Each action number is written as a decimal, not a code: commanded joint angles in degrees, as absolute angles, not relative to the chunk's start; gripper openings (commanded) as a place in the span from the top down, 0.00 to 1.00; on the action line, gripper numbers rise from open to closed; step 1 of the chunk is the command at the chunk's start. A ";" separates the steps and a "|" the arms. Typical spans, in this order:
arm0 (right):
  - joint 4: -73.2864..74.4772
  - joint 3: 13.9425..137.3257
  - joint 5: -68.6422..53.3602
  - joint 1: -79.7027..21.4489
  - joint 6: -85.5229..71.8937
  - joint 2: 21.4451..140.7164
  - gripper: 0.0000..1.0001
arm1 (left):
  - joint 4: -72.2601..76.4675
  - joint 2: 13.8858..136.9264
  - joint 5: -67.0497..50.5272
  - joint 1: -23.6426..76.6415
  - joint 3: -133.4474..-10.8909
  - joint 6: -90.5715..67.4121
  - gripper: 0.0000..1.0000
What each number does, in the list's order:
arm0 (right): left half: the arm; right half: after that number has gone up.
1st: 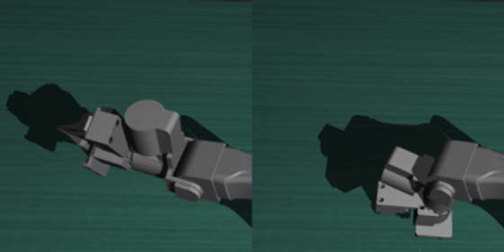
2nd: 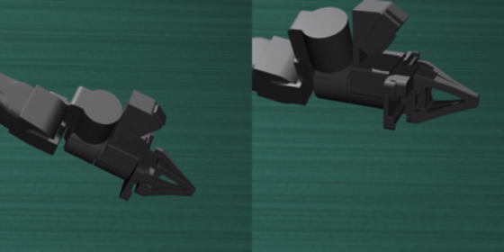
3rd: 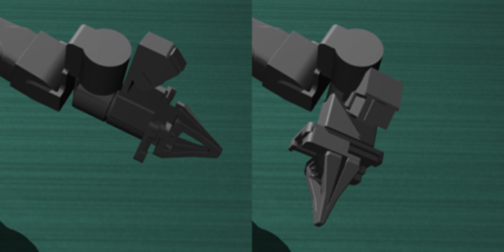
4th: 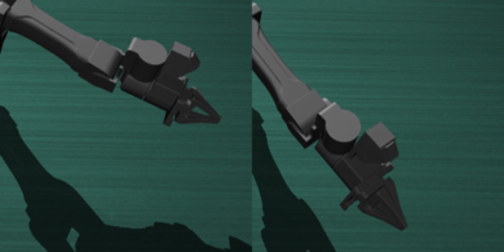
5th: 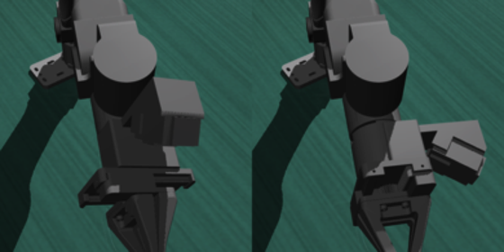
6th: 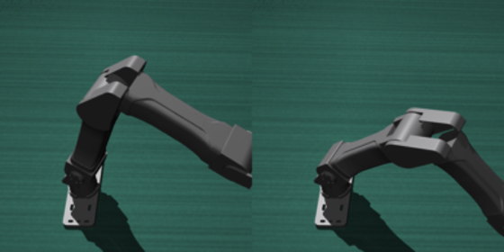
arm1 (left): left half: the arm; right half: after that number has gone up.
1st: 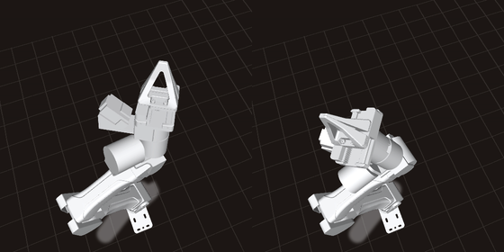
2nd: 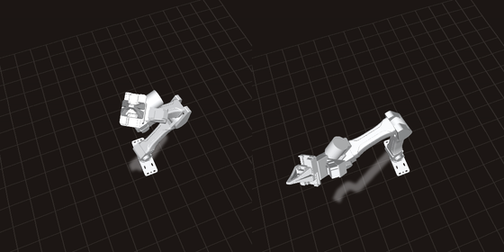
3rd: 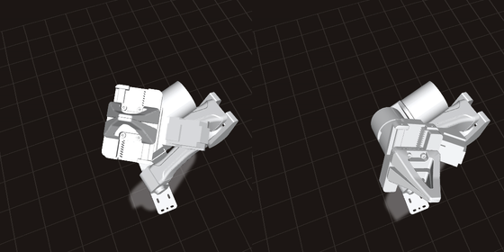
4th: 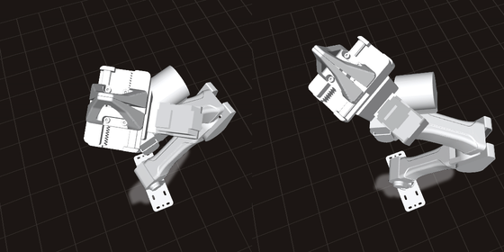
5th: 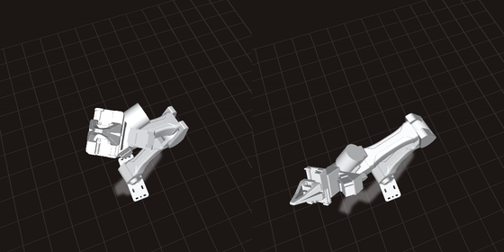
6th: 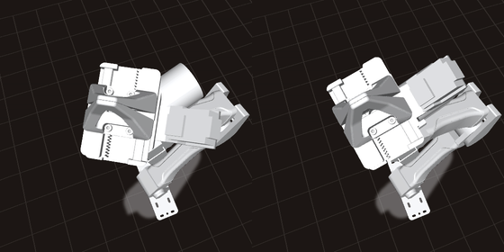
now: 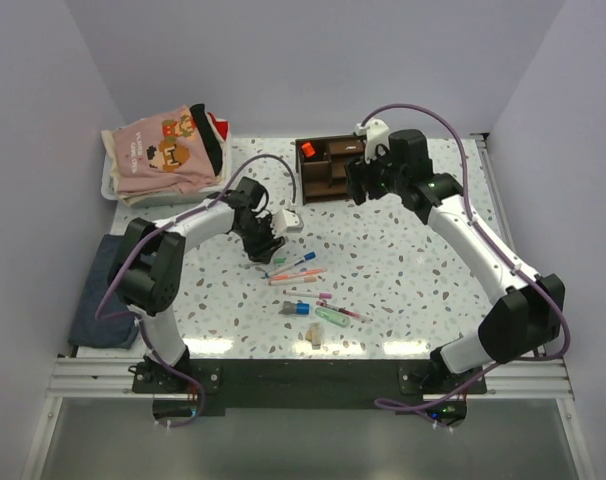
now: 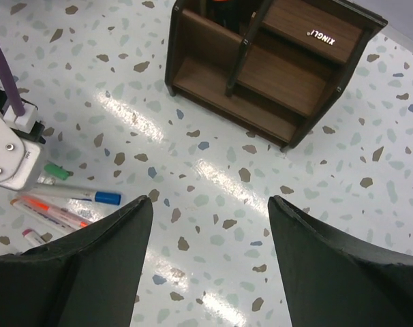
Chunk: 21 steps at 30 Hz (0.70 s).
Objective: Sort the stationery into containers
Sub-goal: Pick up the pen from the center of the board.
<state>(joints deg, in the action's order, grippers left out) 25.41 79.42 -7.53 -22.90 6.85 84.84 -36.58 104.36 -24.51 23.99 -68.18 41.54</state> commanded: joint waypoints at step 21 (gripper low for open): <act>24.44 76.02 -7.30 -19.25 6.33 80.07 0.29 | -32.51 104.69 -24.25 28.57 -67.31 37.00 1.00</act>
